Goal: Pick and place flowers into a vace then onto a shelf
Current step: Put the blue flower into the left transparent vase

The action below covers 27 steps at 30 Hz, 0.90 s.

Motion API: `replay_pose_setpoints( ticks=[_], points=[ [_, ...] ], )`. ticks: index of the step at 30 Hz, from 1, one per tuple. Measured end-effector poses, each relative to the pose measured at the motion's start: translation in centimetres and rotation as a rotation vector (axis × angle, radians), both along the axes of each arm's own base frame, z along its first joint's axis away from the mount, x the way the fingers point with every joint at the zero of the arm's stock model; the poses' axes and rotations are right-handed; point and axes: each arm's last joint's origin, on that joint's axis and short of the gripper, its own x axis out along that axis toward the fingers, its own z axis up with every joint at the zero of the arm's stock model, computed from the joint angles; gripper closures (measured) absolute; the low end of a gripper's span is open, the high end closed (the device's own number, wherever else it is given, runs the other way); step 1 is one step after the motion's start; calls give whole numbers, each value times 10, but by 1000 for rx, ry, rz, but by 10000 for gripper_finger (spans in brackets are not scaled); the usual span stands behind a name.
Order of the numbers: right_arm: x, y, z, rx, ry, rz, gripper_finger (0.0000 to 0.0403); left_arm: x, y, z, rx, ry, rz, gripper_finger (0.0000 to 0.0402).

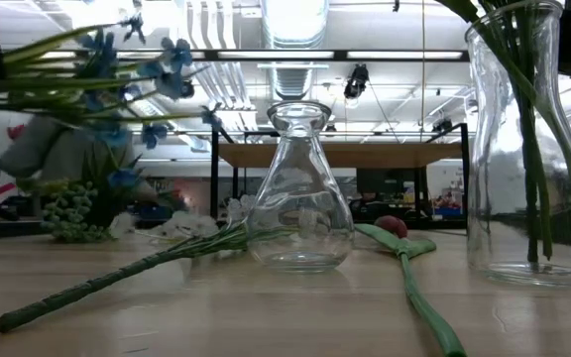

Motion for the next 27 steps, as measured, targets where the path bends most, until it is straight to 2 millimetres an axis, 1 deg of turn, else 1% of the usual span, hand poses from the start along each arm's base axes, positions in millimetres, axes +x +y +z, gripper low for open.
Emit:
replay_pose_setpoints(
  ticks=[4,10,18,23,27],
  points=[
    [0,0,0,0,0,0,394,-1,5,9,101,-75,-86,401],
    [0,0,0,0,1,0,394,-1,11,21,293,-216,-159,401],
    [0,0,0,0,1,0,394,2,14,30,564,-423,-139,401],
    [0,0,0,0,1,0,394,6,13,32,679,-505,-147,402],
    [0,0,0,0,1,0,394,13,13,34,722,-523,-146,402]
  ],
)
